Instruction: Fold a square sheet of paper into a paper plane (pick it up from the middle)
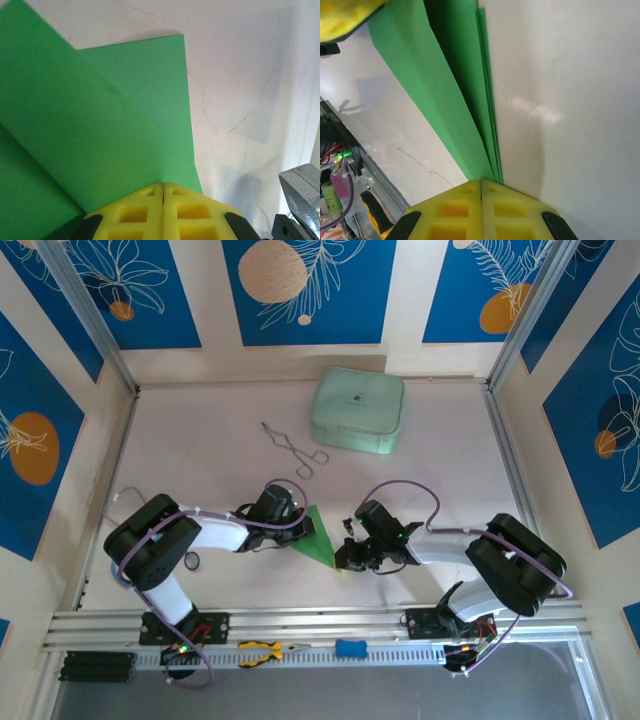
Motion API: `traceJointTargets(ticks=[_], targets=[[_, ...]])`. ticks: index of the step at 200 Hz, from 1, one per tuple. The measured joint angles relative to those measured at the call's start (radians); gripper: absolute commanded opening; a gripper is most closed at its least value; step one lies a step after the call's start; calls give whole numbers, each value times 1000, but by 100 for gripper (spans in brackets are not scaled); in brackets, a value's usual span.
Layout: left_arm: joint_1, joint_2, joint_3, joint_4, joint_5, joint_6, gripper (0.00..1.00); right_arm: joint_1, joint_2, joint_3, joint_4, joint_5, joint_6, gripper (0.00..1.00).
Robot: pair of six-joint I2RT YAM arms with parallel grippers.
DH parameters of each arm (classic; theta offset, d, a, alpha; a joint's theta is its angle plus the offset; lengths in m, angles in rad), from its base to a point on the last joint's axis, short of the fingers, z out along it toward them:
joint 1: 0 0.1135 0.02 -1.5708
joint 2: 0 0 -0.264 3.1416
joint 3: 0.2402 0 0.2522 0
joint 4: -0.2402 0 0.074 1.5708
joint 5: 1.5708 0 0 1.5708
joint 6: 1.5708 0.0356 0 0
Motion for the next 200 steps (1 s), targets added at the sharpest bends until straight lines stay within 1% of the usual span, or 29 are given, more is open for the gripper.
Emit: traceJointTargets(ticks=[73, 97, 112, 125, 149, 200], targets=[[2, 0, 0, 0, 3, 0, 0, 8, -111, -41, -97, 56, 40, 4], [2, 0, 0, 0, 3, 4, 0, 11, -188, -40, -175, 72, 40, 5], [2, 0, 0, 0, 3, 5, 0, 8, -241, -30, -201, 71, 39, 5], [2, 0, 0, 0, 3, 5, 0, -2, -254, -2, -208, 60, 35, 5], [2, 0, 0, 0, 3, 7, 0, -15, -195, 74, -183, 29, 23, 5], [2, 0, 0, 0, 3, 7, 0, -7, 56, 255, -149, 11, -14, 5]])
